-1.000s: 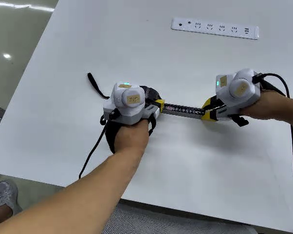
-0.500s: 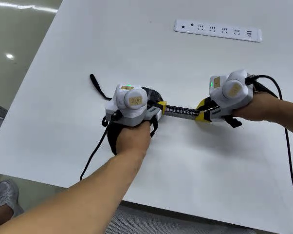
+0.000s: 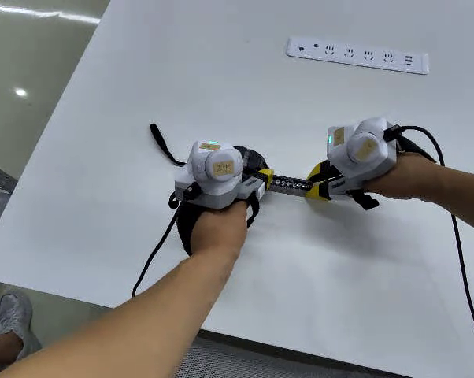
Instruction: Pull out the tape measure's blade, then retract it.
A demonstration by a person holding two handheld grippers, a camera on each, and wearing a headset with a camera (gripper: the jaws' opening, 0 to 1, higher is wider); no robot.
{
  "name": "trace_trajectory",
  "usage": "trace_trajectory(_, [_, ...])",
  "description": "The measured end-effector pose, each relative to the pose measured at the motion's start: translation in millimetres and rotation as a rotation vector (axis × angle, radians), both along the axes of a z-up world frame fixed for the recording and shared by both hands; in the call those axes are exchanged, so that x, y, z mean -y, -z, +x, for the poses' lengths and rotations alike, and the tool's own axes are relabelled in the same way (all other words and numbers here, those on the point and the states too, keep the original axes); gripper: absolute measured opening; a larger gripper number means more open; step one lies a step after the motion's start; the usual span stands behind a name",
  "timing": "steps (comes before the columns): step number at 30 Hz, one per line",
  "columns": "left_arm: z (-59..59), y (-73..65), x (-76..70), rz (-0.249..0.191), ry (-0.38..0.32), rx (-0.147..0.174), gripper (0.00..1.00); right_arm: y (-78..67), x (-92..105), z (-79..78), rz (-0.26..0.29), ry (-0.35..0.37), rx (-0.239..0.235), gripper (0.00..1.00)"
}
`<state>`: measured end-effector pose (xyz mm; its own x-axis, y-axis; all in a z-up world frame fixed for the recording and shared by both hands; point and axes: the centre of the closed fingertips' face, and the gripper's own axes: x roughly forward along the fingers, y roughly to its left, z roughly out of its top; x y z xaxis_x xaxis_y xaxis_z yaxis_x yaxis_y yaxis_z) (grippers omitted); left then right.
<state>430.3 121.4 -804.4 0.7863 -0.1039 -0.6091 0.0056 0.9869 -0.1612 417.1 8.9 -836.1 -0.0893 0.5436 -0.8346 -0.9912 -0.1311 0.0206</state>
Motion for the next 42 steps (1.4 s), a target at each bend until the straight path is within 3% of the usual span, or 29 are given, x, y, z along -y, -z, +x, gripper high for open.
trace_trajectory(42, [1.1,1.2,1.0,-0.018,-0.001,-0.001,0.58,0.1,-41.0,-2.8,0.036,0.004,-0.003,0.11])
